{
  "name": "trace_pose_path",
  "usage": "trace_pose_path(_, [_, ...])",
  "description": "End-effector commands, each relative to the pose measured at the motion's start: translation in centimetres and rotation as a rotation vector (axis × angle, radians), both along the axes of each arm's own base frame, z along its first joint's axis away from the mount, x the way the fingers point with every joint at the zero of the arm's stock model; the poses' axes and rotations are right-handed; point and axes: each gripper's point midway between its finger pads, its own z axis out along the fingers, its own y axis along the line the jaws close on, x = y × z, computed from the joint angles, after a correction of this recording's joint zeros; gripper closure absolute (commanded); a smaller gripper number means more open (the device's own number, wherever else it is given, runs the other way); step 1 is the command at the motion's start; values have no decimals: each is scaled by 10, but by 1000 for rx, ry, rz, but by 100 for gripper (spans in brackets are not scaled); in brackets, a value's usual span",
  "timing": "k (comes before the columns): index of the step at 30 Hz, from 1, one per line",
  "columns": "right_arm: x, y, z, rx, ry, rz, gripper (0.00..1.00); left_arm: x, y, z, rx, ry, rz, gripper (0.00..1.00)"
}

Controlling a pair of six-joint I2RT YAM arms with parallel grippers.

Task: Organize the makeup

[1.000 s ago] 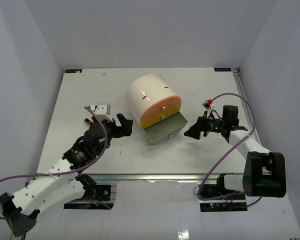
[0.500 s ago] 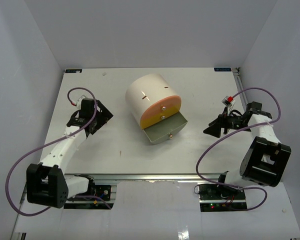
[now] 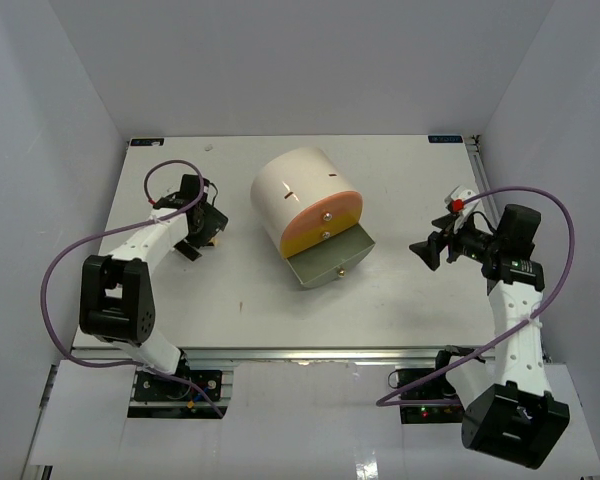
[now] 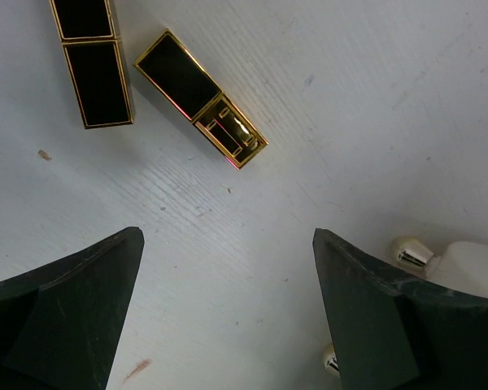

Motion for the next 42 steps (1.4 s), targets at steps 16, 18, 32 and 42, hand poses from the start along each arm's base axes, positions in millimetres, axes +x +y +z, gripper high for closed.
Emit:
trace_pose_path(16, [-39, 33, 3, 60, -116, 180, 10, 41, 30, -29, -13, 79, 223, 11])
trace_pose_path(18, [-41, 35, 3, 63, -121, 186, 10, 45, 29, -33, -22, 86, 234, 13])
trace_pose_path(32, [-43, 35, -1, 67, -112, 184, 10, 44, 33, -46, 1, 107, 250, 41])
trace_pose_path(42, [-44, 35, -3, 73, -103, 181, 10, 41, 31, -4, 2, -22, 137, 89])
